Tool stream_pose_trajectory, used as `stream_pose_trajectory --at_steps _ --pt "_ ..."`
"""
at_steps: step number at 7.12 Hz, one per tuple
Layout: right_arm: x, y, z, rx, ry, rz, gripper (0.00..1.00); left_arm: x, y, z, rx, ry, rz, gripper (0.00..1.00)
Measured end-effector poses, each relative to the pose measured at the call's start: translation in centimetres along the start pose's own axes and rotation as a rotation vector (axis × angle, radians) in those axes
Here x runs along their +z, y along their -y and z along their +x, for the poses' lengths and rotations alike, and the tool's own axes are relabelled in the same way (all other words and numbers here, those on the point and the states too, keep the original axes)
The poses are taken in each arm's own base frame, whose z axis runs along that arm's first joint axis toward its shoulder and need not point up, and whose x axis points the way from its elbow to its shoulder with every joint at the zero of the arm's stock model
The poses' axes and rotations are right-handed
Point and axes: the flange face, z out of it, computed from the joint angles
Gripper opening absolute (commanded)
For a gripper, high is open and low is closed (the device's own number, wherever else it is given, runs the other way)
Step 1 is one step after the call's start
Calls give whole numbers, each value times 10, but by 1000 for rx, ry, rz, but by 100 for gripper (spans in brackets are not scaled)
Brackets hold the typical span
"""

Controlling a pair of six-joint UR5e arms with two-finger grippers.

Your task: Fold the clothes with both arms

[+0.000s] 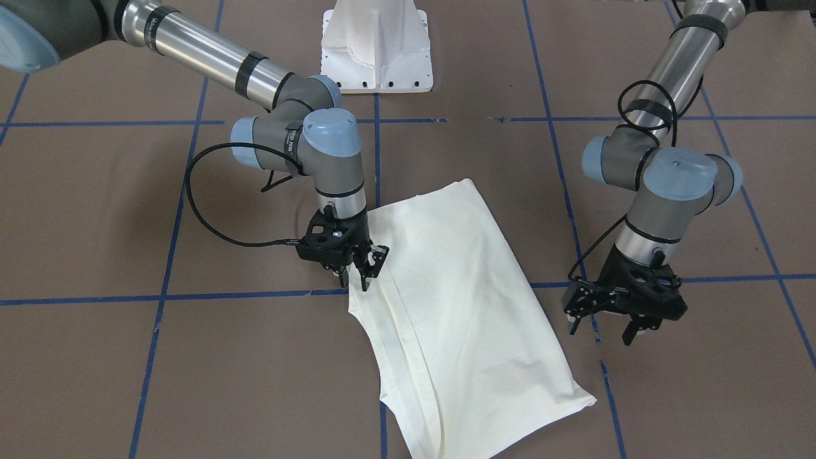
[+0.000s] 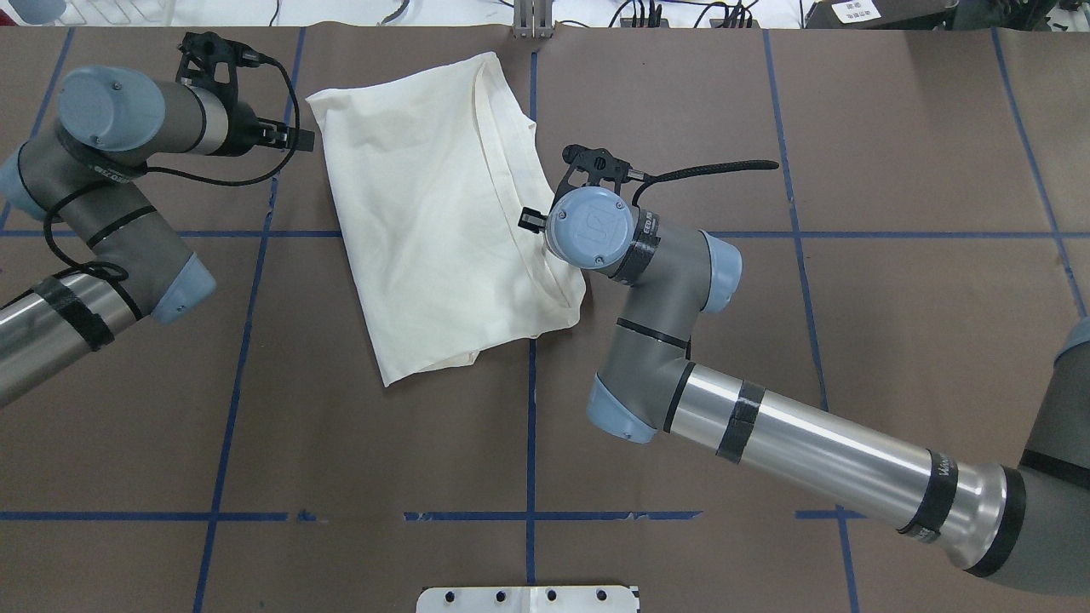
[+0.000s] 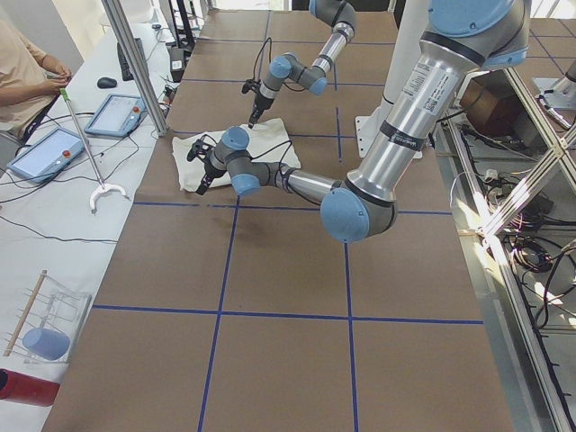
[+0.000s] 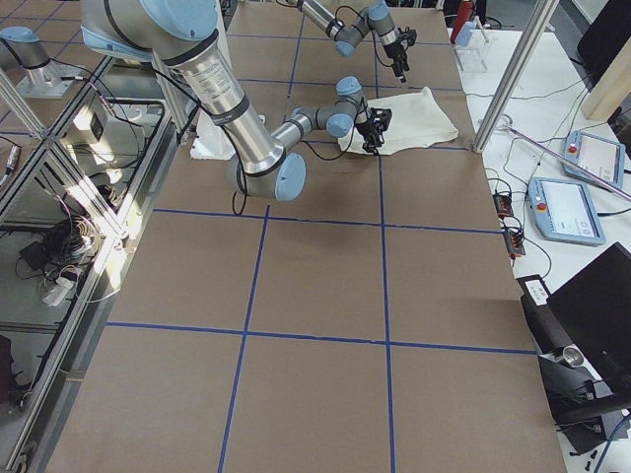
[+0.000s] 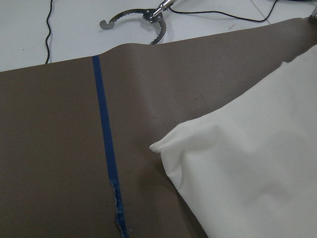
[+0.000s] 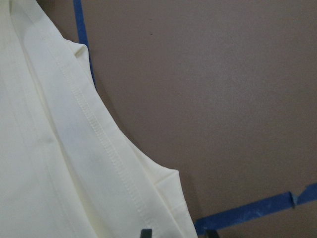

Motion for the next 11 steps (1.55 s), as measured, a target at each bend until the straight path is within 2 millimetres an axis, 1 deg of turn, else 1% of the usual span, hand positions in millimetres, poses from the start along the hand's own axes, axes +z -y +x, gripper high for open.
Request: stream_pose_trajectory --at_steps 1,4,5,6,7,8,10,11 --pt "0 -1 0 1 0 0 0 0 0 0 0 0 0 100" --pt "1 -2 1 -1 -12 0 0 0 0 1 1 -2 1 100" --pt "-4 -2 0 -4 -21 -1 0 0 0 2 1 -2 1 100" --pt "-13 -1 4 -2 -29 0 0 -1 1 2 1 -4 2 100" --pt "-25 -9 18 -5 -29 5 0 -2 2 3 1 -5 4 100" --pt "-43 -31 44 -23 -15 12 0 -2 2 4 1 -7 5 100" --pt "-80 -83 106 -69 15 25 0 -4 3 6 2 -11 8 100" --pt "-88 -96 128 -85 12 32 80 -6 4 8 3 -15 11 100"
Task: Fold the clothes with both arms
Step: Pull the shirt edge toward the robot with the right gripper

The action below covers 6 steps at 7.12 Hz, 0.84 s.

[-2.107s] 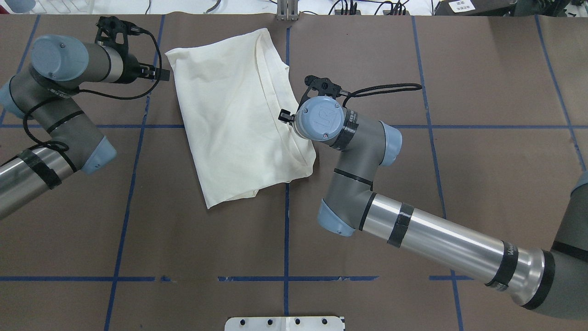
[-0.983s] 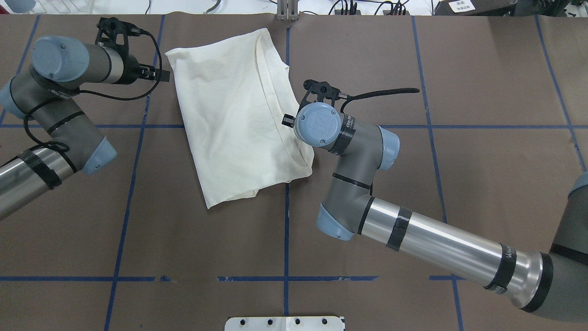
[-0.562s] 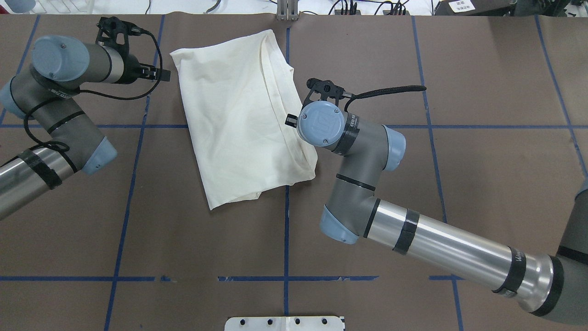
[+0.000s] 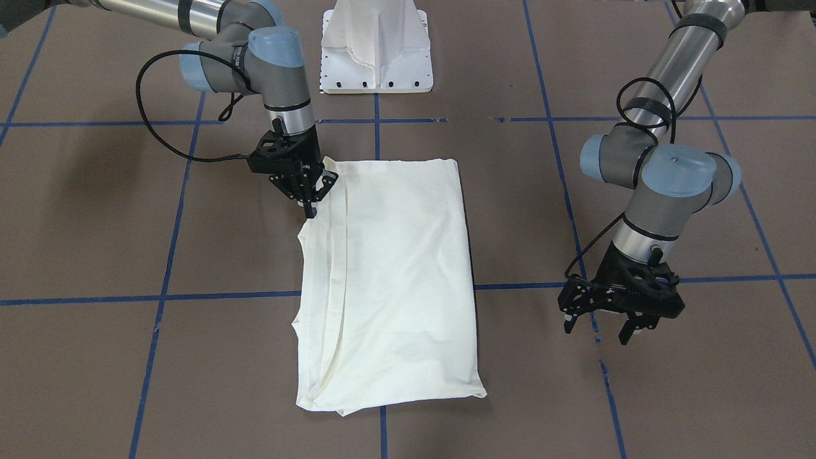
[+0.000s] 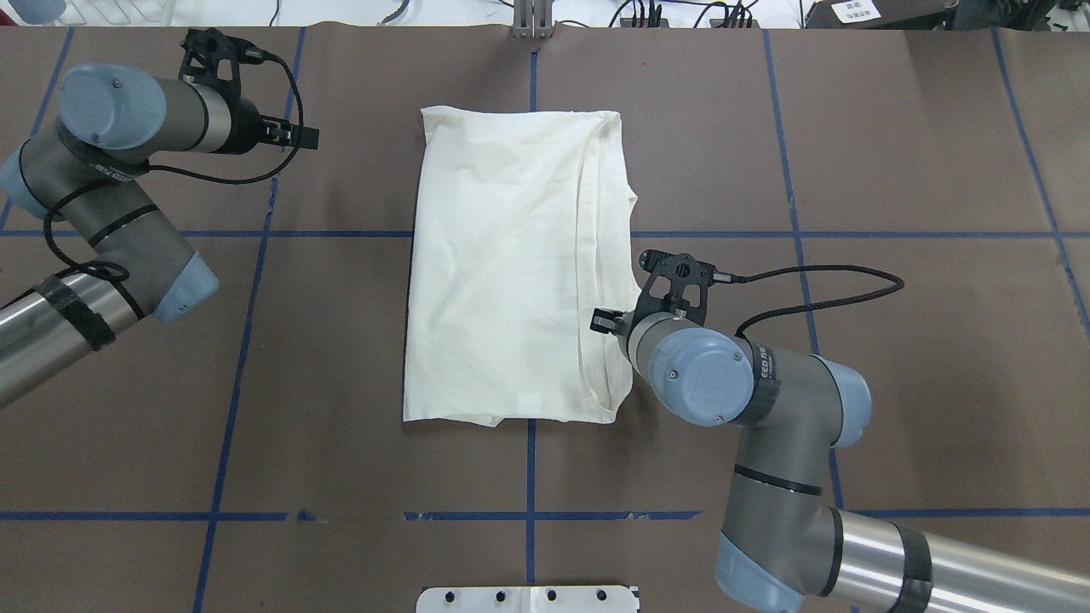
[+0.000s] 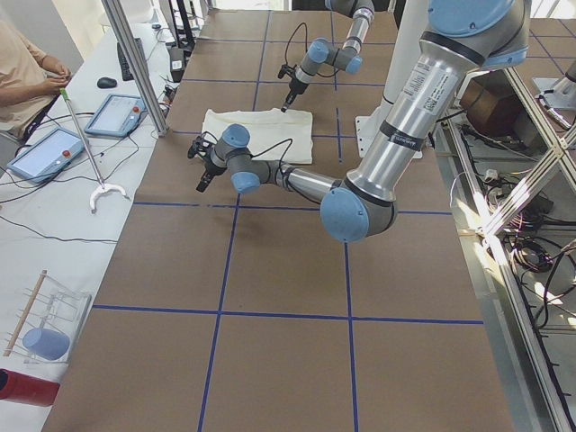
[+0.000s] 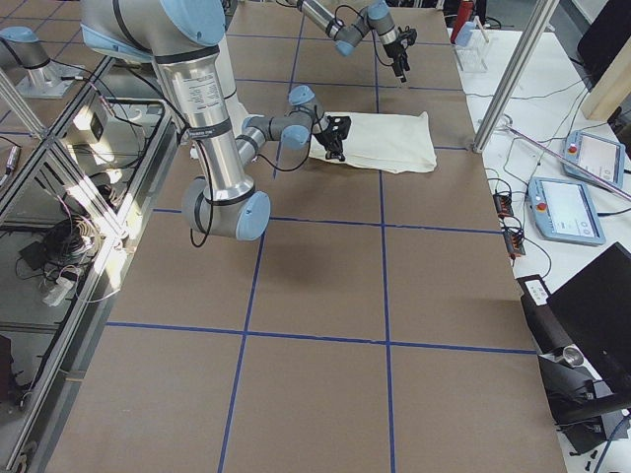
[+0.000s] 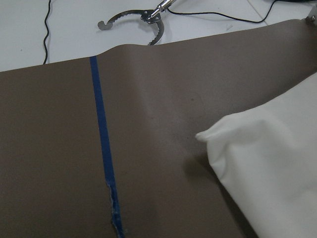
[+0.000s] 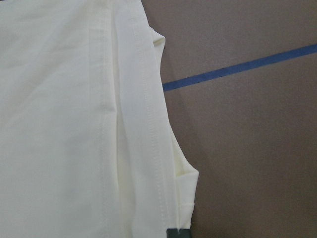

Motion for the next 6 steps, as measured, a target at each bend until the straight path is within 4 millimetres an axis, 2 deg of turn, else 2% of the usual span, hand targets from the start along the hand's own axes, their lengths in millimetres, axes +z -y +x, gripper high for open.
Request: stream_pose_trajectory --at_steps 1,2,4,5,6 --pt "-3 -6 11 -11 -5 2 100 -1 1 1 0 -2 2 100" --pt "-5 -9 15 -27 -5 -1 100 -2 1 2 0 -6 2 100" --pt "-17 -10 7 -162 24 -25 100 -7 -3 6 2 -42 -28 100" --pt "-25 -14 2 -254 41 -48 100 -14 -11 4 3 -60 -45 100" --pt "-28 -28 -2 -329 52 -68 100 -21 -18 0 3 -67 -52 100"
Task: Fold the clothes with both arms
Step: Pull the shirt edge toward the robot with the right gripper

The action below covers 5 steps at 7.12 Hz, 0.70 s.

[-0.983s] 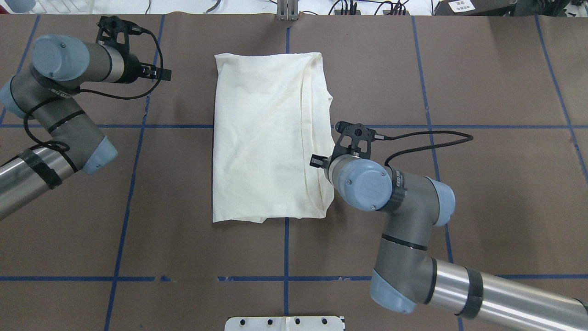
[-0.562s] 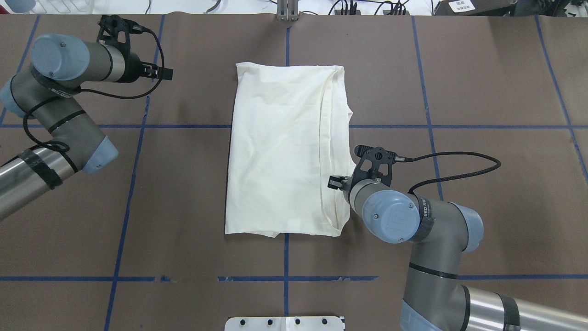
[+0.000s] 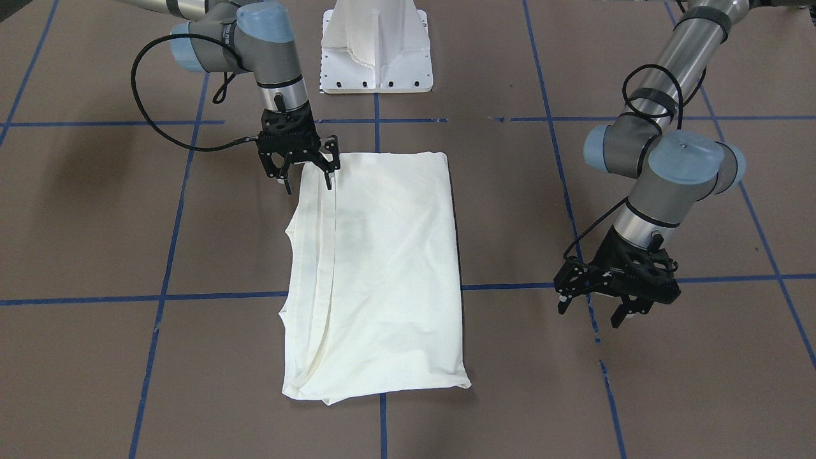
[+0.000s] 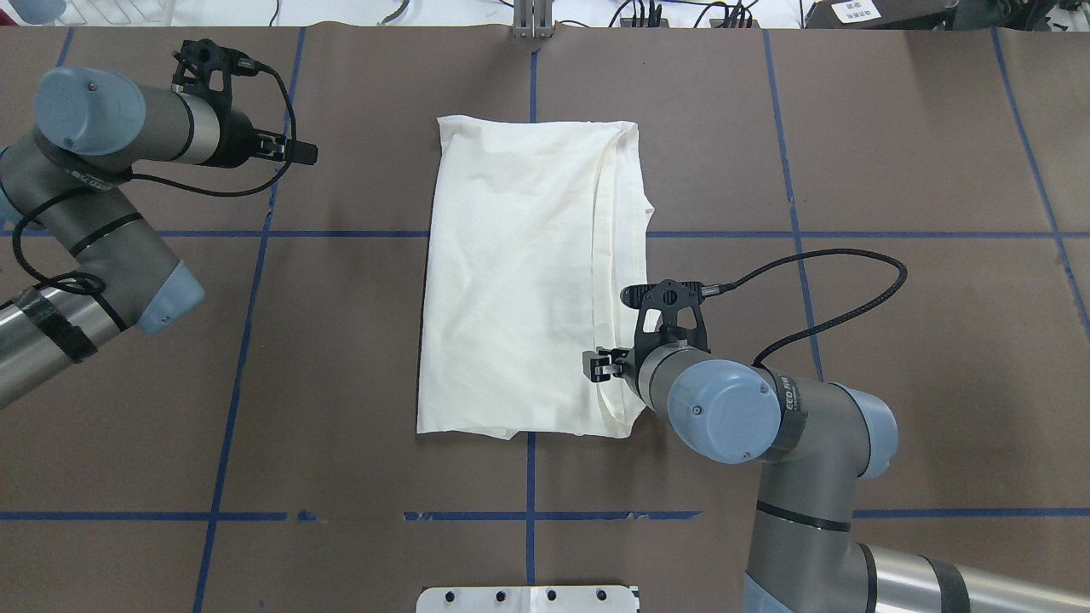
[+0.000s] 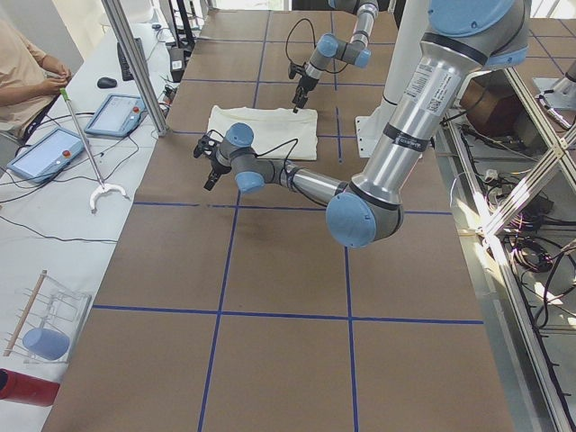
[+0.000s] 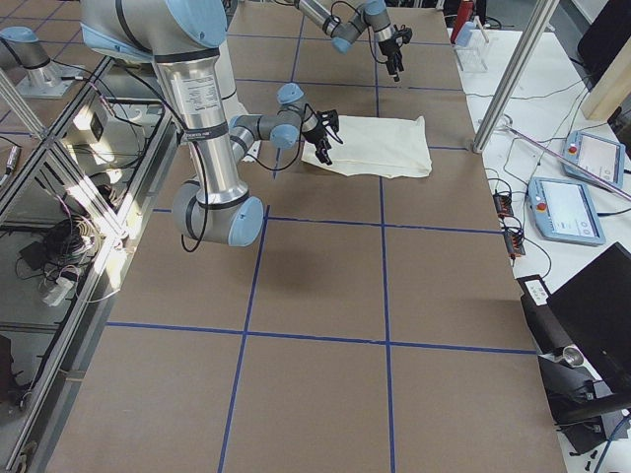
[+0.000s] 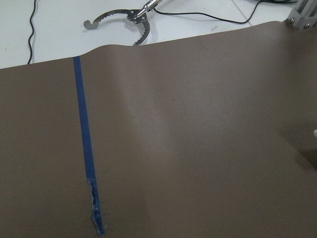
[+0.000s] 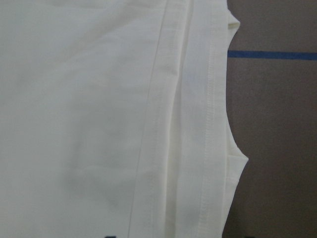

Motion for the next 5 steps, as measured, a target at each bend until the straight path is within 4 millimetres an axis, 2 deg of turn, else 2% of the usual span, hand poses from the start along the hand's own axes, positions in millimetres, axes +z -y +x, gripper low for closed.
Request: stream_pose_trajectory --at_steps 1,2,3,5 --pt "0 -19 -9 -63 5 -12 90 -4 -4 -2 0 -2 -3 100" --pt "0 -36 -17 -117 4 -12 49 -5 -6 -4 -1 -2 -4 100" --pt "0 -46 -22 -174 0 -10 40 -5 -8 -6 -2 0 -7 100" --pt "2 -52 -24 -302 -6 -9 34 -4 -12 -10 -4 4 -11 100"
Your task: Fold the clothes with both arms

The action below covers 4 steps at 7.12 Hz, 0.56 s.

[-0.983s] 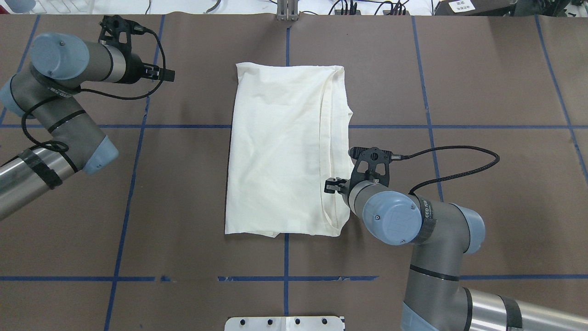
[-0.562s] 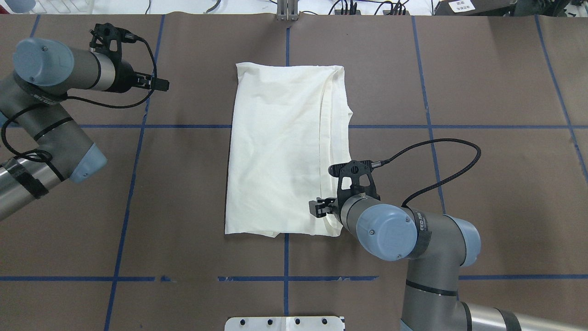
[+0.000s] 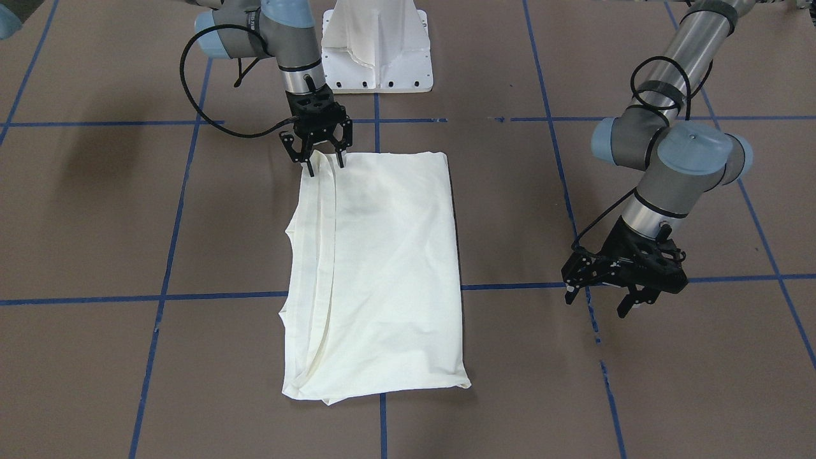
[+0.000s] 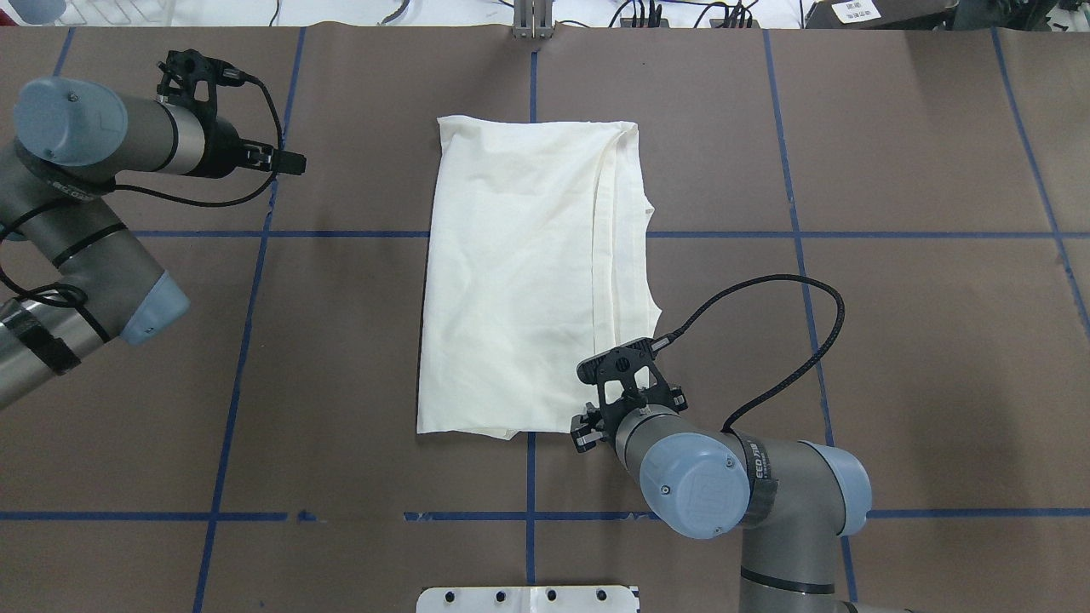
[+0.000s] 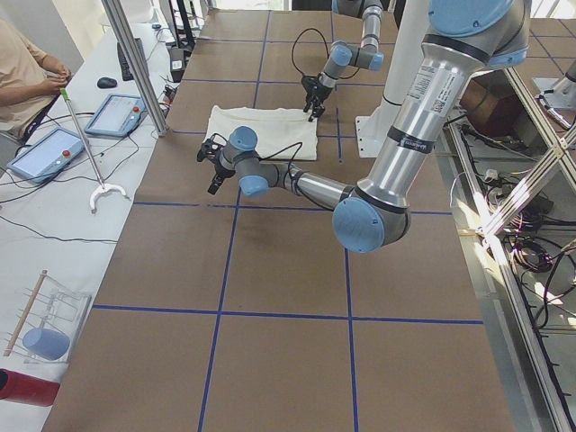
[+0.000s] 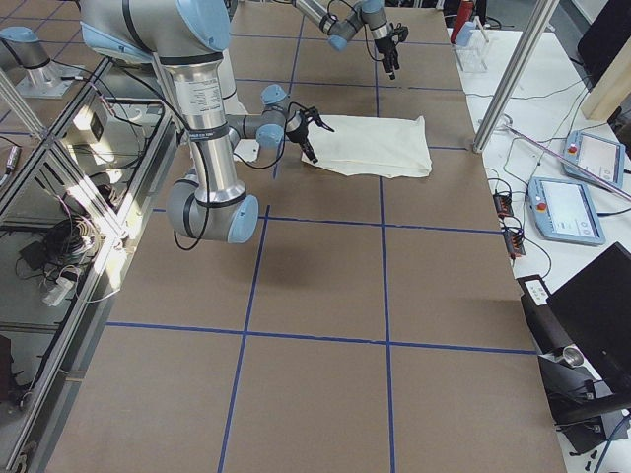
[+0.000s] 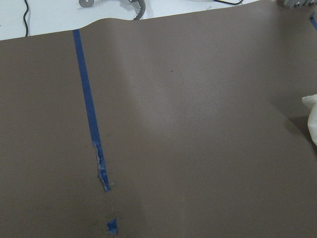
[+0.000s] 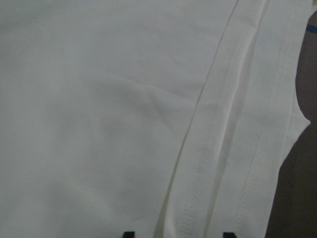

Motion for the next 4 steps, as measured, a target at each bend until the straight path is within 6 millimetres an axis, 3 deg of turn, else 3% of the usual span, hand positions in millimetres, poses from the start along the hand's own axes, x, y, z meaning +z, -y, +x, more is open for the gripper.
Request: stream_pose_trajectory --at_steps 2,3,4 --pt "0 1 0 -59 -1 3 28 1 -1 -1 -2 2 -1 100" --pt "-1 1 0 -68 -1 5 18 1 -1 -2 -2 2 -2 100" --pt "-2 3 1 -70 -1 7 1 1 -2 -2 -2 2 -2 100"
